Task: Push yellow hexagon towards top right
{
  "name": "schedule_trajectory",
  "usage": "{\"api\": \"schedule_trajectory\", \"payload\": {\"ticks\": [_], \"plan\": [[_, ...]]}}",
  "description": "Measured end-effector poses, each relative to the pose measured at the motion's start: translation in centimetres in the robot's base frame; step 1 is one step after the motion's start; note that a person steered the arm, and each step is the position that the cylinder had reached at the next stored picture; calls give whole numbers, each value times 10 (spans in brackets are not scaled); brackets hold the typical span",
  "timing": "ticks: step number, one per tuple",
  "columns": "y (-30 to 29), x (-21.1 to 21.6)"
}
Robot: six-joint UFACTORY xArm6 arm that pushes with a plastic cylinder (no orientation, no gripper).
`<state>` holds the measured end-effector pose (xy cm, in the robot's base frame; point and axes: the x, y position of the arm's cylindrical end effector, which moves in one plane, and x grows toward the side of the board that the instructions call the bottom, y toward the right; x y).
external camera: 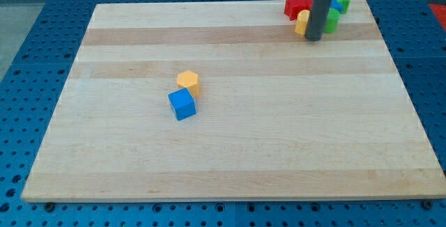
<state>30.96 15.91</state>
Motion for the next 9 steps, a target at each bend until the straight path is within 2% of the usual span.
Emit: {"api": "schedule_trajectory", "payload": {"ticks": [3, 4, 5, 9], "plan": [[1, -25], [6, -22], [-2, 15], [-206, 45]]}}
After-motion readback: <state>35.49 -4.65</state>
